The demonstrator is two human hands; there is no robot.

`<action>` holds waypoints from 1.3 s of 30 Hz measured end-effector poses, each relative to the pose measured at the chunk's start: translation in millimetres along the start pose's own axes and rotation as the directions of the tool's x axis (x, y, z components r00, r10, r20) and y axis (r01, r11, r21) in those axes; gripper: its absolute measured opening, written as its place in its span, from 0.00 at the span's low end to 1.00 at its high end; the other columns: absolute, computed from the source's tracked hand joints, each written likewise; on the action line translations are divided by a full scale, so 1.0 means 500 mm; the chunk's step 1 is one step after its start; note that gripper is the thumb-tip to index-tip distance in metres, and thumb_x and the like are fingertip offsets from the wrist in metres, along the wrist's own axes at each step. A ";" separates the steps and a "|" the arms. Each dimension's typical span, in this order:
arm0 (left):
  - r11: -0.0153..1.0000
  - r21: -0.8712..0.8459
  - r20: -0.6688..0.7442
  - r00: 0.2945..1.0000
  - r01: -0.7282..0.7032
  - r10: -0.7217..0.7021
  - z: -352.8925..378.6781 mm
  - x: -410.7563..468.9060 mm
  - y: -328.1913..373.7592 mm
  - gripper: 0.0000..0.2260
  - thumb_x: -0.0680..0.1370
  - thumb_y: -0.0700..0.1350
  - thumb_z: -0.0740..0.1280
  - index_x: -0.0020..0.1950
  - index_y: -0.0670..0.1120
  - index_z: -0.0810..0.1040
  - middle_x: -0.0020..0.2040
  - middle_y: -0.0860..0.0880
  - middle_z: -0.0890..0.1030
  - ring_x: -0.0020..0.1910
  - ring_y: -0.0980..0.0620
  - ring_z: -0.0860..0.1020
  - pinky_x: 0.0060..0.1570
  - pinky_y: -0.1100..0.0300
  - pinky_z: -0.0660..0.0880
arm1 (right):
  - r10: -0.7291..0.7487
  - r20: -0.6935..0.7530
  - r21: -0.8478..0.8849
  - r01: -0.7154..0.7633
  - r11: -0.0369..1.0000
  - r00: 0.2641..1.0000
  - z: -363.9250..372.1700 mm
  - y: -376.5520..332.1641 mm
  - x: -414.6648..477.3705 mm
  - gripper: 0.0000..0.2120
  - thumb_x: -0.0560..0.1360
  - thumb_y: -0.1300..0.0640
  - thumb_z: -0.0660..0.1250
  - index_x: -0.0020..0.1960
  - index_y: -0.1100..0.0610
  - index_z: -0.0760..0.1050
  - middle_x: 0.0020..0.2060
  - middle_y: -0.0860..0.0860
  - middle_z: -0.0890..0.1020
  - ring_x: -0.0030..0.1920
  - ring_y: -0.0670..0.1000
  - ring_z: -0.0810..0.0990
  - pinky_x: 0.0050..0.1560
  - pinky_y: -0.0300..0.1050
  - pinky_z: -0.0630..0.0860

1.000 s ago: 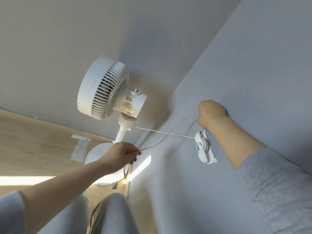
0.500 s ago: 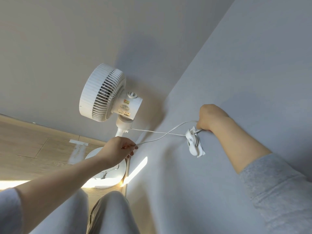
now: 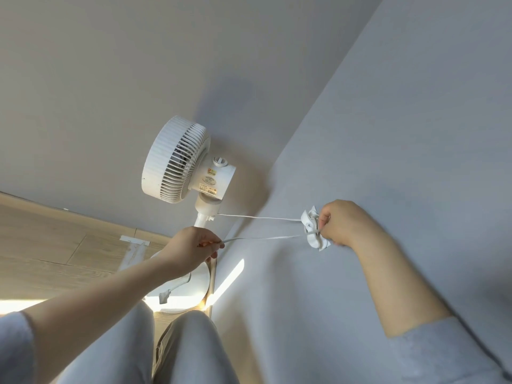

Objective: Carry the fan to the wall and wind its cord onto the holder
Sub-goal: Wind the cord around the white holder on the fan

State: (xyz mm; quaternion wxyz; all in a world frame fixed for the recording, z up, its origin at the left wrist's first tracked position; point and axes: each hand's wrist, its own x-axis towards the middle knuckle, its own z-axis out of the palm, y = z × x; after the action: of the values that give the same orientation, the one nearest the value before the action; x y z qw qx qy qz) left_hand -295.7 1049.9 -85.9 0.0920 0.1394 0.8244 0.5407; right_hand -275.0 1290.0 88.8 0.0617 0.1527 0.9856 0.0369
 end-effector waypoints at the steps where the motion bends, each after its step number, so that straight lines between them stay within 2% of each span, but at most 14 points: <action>1: 1.000 0.003 0.007 1.000 -0.004 0.004 -0.001 -0.007 0.003 0.07 0.77 0.42 0.65 0.49 0.46 0.83 0.39 0.49 0.85 0.37 0.53 0.81 0.44 0.58 0.79 | -0.001 0.014 0.020 0.001 1.000 1.000 0.010 0.001 -0.012 0.09 0.69 0.67 0.61 0.41 0.62 0.80 0.34 0.55 0.82 0.34 0.55 0.81 0.33 0.38 0.77; 4: 1.000 0.020 0.031 0.999 -0.024 0.024 -0.002 -0.020 0.009 0.07 0.76 0.44 0.66 0.51 0.45 0.83 0.40 0.50 0.85 0.38 0.53 0.82 0.45 0.56 0.81 | 0.007 0.008 0.069 -0.007 0.998 1.000 0.041 0.007 -0.040 0.10 0.74 0.64 0.60 0.48 0.63 0.80 0.44 0.60 0.84 0.44 0.59 0.83 0.48 0.49 0.80; 7: 0.999 0.041 0.030 0.999 -0.020 0.019 0.001 -0.025 0.011 0.07 0.76 0.43 0.66 0.50 0.45 0.83 0.41 0.49 0.85 0.37 0.53 0.82 0.45 0.57 0.81 | 0.036 -0.023 0.119 -0.033 0.992 0.999 0.067 0.017 -0.057 0.12 0.70 0.67 0.61 0.46 0.58 0.80 0.40 0.55 0.83 0.45 0.57 0.83 0.44 0.45 0.79; 10: 0.998 0.062 0.026 1.000 0.000 -0.001 0.005 -0.032 0.009 0.07 0.76 0.42 0.66 0.50 0.45 0.83 0.40 0.49 0.85 0.36 0.55 0.81 0.42 0.61 0.79 | 0.046 -0.044 0.140 -0.039 0.989 0.998 0.094 0.022 -0.073 0.15 0.69 0.66 0.63 0.51 0.53 0.80 0.48 0.52 0.83 0.46 0.54 0.82 0.40 0.39 0.73; 12: 0.998 0.068 0.037 0.999 0.007 -0.009 0.009 -0.037 0.009 0.07 0.76 0.43 0.66 0.49 0.45 0.83 0.40 0.49 0.85 0.36 0.56 0.81 0.41 0.63 0.79 | 0.055 -0.056 0.149 -0.047 0.988 0.997 0.114 0.025 -0.082 0.17 0.69 0.64 0.64 0.56 0.53 0.78 0.53 0.53 0.82 0.50 0.55 0.81 0.41 0.38 0.70; 16: 0.998 0.058 0.058 0.998 0.006 -0.009 0.019 -0.047 0.017 0.07 0.76 0.43 0.66 0.48 0.45 0.83 0.40 0.50 0.85 0.34 0.57 0.81 0.39 0.65 0.78 | 0.084 -0.113 0.178 -0.063 0.982 0.990 0.143 0.026 -0.101 0.19 0.71 0.63 0.64 0.61 0.58 0.76 0.55 0.55 0.82 0.53 0.57 0.81 0.47 0.41 0.76; 20: 0.998 0.062 0.089 0.996 0.007 -0.012 0.031 -0.055 0.019 0.06 0.76 0.43 0.66 0.47 0.46 0.83 0.37 0.52 0.85 0.29 0.64 0.78 0.31 0.74 0.73 | 0.090 -0.117 0.185 -0.068 0.980 0.989 0.174 0.019 -0.108 0.15 0.71 0.63 0.63 0.57 0.64 0.76 0.51 0.58 0.82 0.51 0.59 0.80 0.51 0.50 0.78; 24: 0.996 0.084 0.098 0.995 0.017 -0.025 0.039 -0.059 0.016 0.06 0.76 0.43 0.66 0.47 0.46 0.83 0.37 0.53 0.84 0.29 0.61 0.78 0.31 0.72 0.73 | 0.076 -0.124 0.173 -0.054 0.983 0.989 0.206 0.015 -0.101 0.15 0.73 0.61 0.62 0.57 0.63 0.76 0.53 0.57 0.82 0.55 0.59 0.79 0.52 0.49 0.78; 27: 0.995 0.094 0.092 0.995 0.033 -0.041 0.044 -0.055 0.012 0.06 0.76 0.43 0.66 0.46 0.47 0.83 0.36 0.53 0.84 0.29 0.60 0.78 0.31 0.71 0.73 | 0.065 -0.119 0.166 -0.044 0.985 0.991 0.220 0.011 -0.089 0.13 0.73 0.61 0.62 0.55 0.63 0.76 0.51 0.58 0.82 0.54 0.59 0.79 0.49 0.47 0.76; 29: 0.994 0.098 0.089 0.995 0.045 -0.054 0.046 -0.053 0.007 0.06 0.76 0.43 0.66 0.46 0.46 0.83 0.36 0.53 0.84 0.29 0.61 0.78 0.32 0.70 0.74 | 0.054 -0.113 0.171 -0.034 0.985 0.992 0.230 0.007 -0.081 0.05 0.73 0.60 0.62 0.46 0.60 0.74 0.42 0.57 0.80 0.47 0.60 0.77 0.40 0.46 0.72; 30: 0.994 0.100 0.089 0.994 0.052 -0.061 0.048 -0.052 0.005 0.06 0.76 0.43 0.66 0.46 0.45 0.83 0.36 0.52 0.84 0.29 0.60 0.78 0.33 0.68 0.76 | 0.046 -0.113 0.178 -0.026 0.984 0.992 0.235 0.005 -0.075 0.05 0.73 0.60 0.61 0.38 0.58 0.69 0.34 0.54 0.75 0.43 0.59 0.73 0.33 0.46 0.67; 31: 0.993 0.100 0.088 0.994 0.060 -0.069 0.049 -0.051 0.003 0.06 0.76 0.44 0.67 0.46 0.45 0.83 0.36 0.52 0.85 0.31 0.58 0.79 0.35 0.66 0.77 | 0.039 -0.115 0.188 -0.017 0.982 0.993 0.242 0.002 -0.070 0.12 0.73 0.61 0.61 0.33 0.57 0.62 0.29 0.51 0.68 0.40 0.58 0.68 0.28 0.43 0.61; 33: 0.993 0.089 0.086 0.992 0.081 -0.088 0.049 -0.049 -0.003 0.06 0.76 0.44 0.67 0.45 0.45 0.83 0.36 0.51 0.85 0.33 0.55 0.80 0.38 0.62 0.78 | 0.016 -0.133 0.196 0.011 0.981 0.991 0.254 -0.003 -0.058 0.19 0.73 0.61 0.60 0.30 0.55 0.52 0.27 0.49 0.61 0.38 0.56 0.65 0.25 0.41 0.52; 39: 0.991 0.060 0.078 0.989 0.120 -0.124 0.047 -0.036 -0.015 0.05 0.75 0.43 0.68 0.41 0.48 0.83 0.36 0.49 0.85 0.37 0.49 0.83 0.43 0.54 0.81 | 0.014 -0.147 0.231 0.020 0.973 0.989 0.271 -0.024 -0.014 0.19 0.74 0.59 0.60 0.31 0.54 0.53 0.28 0.49 0.64 0.39 0.56 0.68 0.36 0.43 0.63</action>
State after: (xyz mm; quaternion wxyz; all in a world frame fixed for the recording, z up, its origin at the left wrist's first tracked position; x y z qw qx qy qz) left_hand -272.7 1061.8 -102.1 0.1546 0.1132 0.8416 0.5049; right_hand -254.1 1283.9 -45.5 -0.0297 0.1542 0.9853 -0.0673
